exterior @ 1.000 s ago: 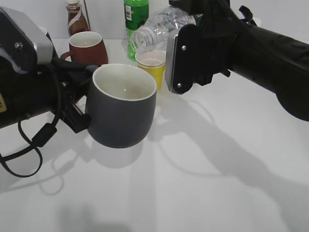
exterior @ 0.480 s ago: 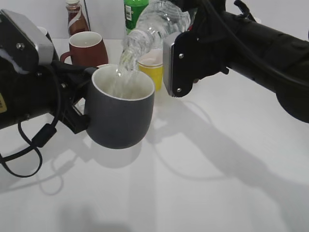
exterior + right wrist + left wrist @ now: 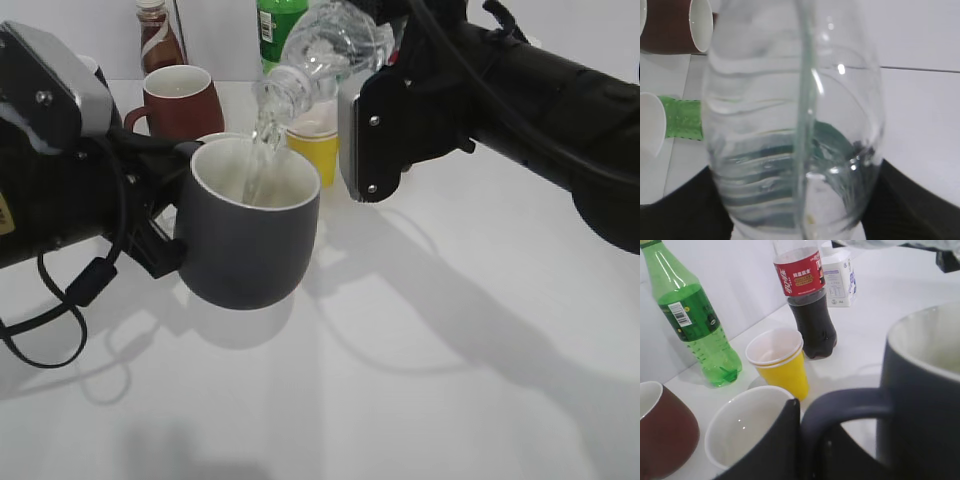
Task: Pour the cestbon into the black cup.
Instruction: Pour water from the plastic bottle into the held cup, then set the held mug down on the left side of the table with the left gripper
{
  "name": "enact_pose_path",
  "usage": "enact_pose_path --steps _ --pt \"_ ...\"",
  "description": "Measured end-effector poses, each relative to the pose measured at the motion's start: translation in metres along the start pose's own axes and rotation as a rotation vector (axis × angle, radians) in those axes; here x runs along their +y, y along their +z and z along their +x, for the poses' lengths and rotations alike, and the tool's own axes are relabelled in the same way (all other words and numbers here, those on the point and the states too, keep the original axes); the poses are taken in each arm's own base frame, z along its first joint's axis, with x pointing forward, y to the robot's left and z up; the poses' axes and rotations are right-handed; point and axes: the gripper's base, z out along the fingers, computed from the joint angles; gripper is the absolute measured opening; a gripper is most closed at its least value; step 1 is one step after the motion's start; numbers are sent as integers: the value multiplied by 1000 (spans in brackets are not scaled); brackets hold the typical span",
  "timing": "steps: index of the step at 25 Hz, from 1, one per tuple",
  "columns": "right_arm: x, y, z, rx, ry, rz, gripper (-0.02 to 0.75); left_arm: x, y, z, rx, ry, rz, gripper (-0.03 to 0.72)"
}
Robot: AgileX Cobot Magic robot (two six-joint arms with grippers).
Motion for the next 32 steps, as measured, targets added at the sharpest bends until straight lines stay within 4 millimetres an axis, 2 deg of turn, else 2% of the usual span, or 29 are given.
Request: enact_pose_path --steps 4,10,15,18,21,24,27,32 --pt "0 0 0 0 23 2 474 0 0 0 0 1 0 34" --pt "7 -1 -4 -29 318 -91 474 1 0 -2 -25 -10 -9 34" --pt "9 -3 -7 -27 785 -157 474 8 -1 -4 -55 -21 -37 34" --pt "-1 -7 -6 -5 1077 -142 474 15 -2 -5 -87 -28 -65 34" --pt "-13 -15 7 80 1281 -104 474 32 -6 -4 -110 -68 -147 34" --pt "-11 -20 26 197 1416 -79 474 62 -15 3 -120 -137 -295 34" --pt "0 -29 44 275 1530 -41 474 93 -27 14 -129 -175 -440 34" --pt "26 -46 56 371 1586 -64 474 131 -34 49 -136 -211 -599 34"
